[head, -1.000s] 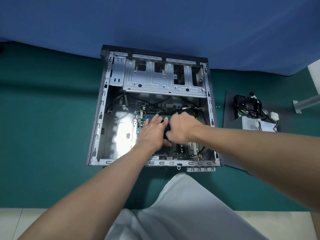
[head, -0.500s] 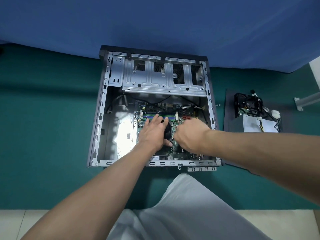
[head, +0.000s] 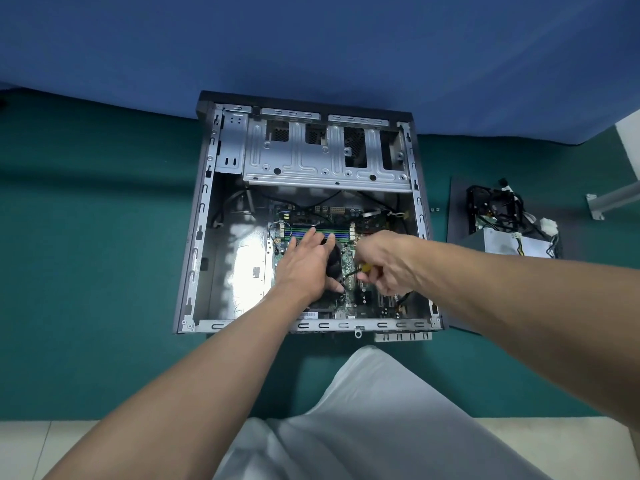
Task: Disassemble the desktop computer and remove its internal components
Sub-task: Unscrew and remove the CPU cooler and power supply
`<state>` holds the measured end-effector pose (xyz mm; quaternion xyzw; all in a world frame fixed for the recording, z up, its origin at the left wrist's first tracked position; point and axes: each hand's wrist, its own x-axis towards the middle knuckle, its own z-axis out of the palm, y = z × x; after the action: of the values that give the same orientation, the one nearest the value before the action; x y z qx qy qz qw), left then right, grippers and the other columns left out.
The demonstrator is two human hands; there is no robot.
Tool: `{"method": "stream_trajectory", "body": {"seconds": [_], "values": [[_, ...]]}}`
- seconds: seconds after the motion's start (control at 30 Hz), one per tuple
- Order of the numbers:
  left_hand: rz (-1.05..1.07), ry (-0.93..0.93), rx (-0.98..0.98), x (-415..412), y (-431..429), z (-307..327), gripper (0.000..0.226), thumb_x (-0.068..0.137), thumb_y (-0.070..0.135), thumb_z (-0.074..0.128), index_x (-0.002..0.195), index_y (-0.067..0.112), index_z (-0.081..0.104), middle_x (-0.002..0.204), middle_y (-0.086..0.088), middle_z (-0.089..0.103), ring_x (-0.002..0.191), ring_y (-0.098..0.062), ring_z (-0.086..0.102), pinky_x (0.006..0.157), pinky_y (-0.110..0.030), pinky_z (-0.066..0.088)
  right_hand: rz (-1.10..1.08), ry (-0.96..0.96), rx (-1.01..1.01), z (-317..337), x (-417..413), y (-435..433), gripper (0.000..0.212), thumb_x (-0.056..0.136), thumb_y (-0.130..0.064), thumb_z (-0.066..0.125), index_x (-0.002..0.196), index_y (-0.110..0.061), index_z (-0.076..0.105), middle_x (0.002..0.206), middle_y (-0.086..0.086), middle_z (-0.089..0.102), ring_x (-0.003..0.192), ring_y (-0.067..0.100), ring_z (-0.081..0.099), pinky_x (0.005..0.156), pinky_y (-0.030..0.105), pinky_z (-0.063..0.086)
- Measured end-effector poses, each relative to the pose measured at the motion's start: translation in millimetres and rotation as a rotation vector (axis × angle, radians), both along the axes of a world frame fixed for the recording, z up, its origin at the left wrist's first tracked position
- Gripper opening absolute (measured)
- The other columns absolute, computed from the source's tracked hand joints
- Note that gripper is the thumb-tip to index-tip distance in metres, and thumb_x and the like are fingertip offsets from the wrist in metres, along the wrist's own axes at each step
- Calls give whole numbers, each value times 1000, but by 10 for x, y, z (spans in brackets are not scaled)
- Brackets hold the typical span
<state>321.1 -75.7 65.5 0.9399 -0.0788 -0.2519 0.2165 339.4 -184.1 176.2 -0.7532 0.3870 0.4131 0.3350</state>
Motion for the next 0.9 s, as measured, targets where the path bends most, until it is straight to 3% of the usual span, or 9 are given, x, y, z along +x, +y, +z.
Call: {"method": "stream_trajectory", "body": {"seconds": [0.1,0.2,0.33,0.4,0.5,0.6,0.73,0.8,0.9], "values": [[3,2,2,5,2,-9,108,72,50,77,154,19,16,161,-5,16,149,-17,0,120,-38,-1,424,-112,-159,-100,-25,-49,14,93,-9,50,91,3,56,74,8,58,55,13,54,48,25,50],[-9,3,9,4,1,-1,107,72,49,77,154,18,16,160,-5,17,149,-17,0,120,-39,-1,1145,-277,-348,-62,-84,-85,17,89,-16,53,103,-7,55,106,13,59,86,28,58,66,30,44],[-5,6,0,-5,-4,19,104,74,47,77,154,18,16,160,-4,18,149,-17,0,121,-39,-1,2023,-509,-423,17,-65,-115,22,98,-20,39,106,-14,59,101,7,63,79,27,57,59,33,37],[6,3,-17,-5,1,23,104,73,47,78,154,20,19,160,-3,19,149,-16,0,121,-38,-1,2176,-524,-452,3,1,-110,24,100,-22,37,107,-15,59,102,6,63,82,27,60,58,33,36],[24,5,-38,-6,13,33,103,71,46,80,153,20,24,159,-3,21,149,-15,2,120,-37,-2,1877,-473,-430,6,56,-37,13,91,-18,54,100,-11,61,92,10,57,87,31,62,61,33,41],[15,4,-37,2,8,32,102,70,45,81,152,20,26,159,-4,21,149,-17,2,119,-38,-2,1099,-388,-283,-55,57,20,24,85,-29,59,71,-12,51,82,5,51,67,23,56,55,24,42],[20,14,-27,1,2,8,107,71,47,79,154,18,17,160,-4,18,149,-17,0,119,-37,-4,-46,-122,-42,-46,64,-3,15,96,-15,47,96,-3,56,67,5,53,57,10,52,33,14,33],[20,16,-26,0,-1,3,108,71,47,79,154,17,16,160,-5,18,149,-17,0,119,-37,-4,-60,22,7,-29,11,-11,14,98,-13,46,101,-3,55,63,4,51,53,8,45,33,13,32],[21,20,-30,-1,-5,10,108,71,46,79,154,17,16,161,-5,15,149,-16,-1,118,-36,-5,483,-177,-202,-118,-47,-23,11,92,-10,50,95,-2,56,78,7,58,66,16,57,57,24,54]]}}
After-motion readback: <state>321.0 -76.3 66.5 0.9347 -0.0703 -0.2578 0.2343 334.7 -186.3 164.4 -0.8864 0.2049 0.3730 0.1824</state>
